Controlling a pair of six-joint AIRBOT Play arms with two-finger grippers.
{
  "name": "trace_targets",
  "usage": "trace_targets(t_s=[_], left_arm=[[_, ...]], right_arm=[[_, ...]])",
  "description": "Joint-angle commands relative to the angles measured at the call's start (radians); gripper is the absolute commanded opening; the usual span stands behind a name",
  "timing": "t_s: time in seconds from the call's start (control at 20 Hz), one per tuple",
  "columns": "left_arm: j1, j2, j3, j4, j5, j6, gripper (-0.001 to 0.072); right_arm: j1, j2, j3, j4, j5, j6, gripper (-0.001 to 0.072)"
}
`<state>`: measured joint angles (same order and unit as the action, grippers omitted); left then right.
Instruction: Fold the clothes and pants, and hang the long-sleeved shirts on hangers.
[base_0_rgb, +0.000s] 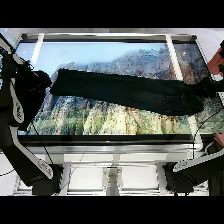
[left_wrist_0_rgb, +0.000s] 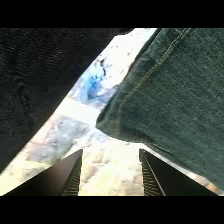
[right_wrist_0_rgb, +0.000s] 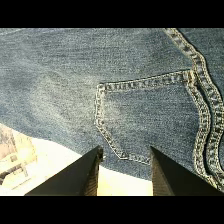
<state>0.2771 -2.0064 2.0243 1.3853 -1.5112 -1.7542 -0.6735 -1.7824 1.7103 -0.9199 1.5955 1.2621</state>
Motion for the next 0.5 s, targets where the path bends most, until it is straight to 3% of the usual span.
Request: trace_targets(t_s=[0.0, 0.05, 0.45], left_arm=[[0.004, -0.003, -0.001, -0.002, 0.005, 0.020, 0.0458], [0.003, -0.006, -0.001, -0.002, 0.017, 0.033, 0.0506], [0.003, -0.087, -0.002, -0.115, 0.030, 0.084, 0.0506]], right_arm=[[0.002, 0.000, 0.001, 0.000, 0.001, 0.000, 0.0341], [0.002, 0.000, 0.001, 0.000, 0.001, 0.000, 0.0341], [0.002, 0.000, 0.001, 0.000, -0.001, 0.000, 0.0341]])
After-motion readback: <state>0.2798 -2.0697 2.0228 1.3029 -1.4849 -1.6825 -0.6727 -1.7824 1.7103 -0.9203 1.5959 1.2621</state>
